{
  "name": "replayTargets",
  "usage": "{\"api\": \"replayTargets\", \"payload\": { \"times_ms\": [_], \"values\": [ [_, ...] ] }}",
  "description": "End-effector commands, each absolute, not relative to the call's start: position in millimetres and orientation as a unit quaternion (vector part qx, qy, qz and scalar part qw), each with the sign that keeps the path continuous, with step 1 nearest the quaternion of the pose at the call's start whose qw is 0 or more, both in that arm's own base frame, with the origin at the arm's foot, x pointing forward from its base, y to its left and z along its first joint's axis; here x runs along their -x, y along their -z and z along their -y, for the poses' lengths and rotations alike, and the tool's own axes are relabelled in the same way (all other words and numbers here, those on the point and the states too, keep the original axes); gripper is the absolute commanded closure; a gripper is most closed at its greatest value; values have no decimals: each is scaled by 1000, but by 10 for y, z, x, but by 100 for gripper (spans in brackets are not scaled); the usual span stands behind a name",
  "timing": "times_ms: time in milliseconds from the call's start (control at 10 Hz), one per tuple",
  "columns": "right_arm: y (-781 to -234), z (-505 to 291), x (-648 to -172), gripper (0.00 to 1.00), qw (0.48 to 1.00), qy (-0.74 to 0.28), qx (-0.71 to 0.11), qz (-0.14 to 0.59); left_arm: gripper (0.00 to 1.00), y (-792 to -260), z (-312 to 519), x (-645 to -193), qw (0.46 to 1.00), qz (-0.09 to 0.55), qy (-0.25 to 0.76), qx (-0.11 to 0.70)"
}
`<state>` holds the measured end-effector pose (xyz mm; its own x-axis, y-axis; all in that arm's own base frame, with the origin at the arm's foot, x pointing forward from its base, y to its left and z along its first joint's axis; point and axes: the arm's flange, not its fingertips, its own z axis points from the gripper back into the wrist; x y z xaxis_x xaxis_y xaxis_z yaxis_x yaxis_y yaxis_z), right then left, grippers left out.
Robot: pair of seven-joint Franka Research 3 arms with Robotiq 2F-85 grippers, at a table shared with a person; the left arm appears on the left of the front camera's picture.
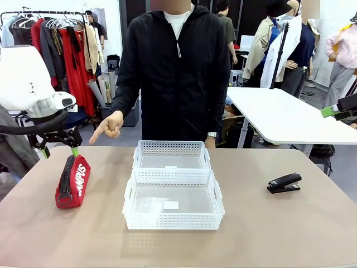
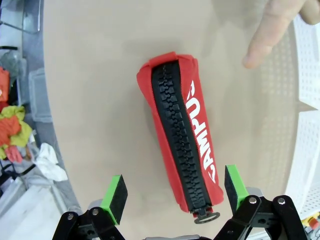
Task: Distribute items into two baskets.
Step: Pick up the Pencil pouch that the person points to.
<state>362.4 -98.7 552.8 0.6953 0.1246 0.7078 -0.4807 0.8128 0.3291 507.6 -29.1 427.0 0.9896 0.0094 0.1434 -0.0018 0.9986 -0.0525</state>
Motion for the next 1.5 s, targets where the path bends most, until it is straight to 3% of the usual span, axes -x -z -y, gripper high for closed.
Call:
{"api": "replayTargets", "payload": {
  "times_ms": [0,1000,1200,1400],
  "values": [
    [-5534,992,-3635,0,880,-176,-260,357,0,-4122,322,-5077,998,56,-21,16],
    [-5534,992,-3635,0,880,-176,-260,357,0,-3557,386,-5076,999,4,-19,40],
    [-5534,992,-3635,0,880,-176,-260,357,14,-3550,381,-5096,999,1,-17,47],
    [-5534,992,-3635,0,880,-176,-260,357,48,-3544,383,-5105,999,-1,-12,53]
  ]
}}
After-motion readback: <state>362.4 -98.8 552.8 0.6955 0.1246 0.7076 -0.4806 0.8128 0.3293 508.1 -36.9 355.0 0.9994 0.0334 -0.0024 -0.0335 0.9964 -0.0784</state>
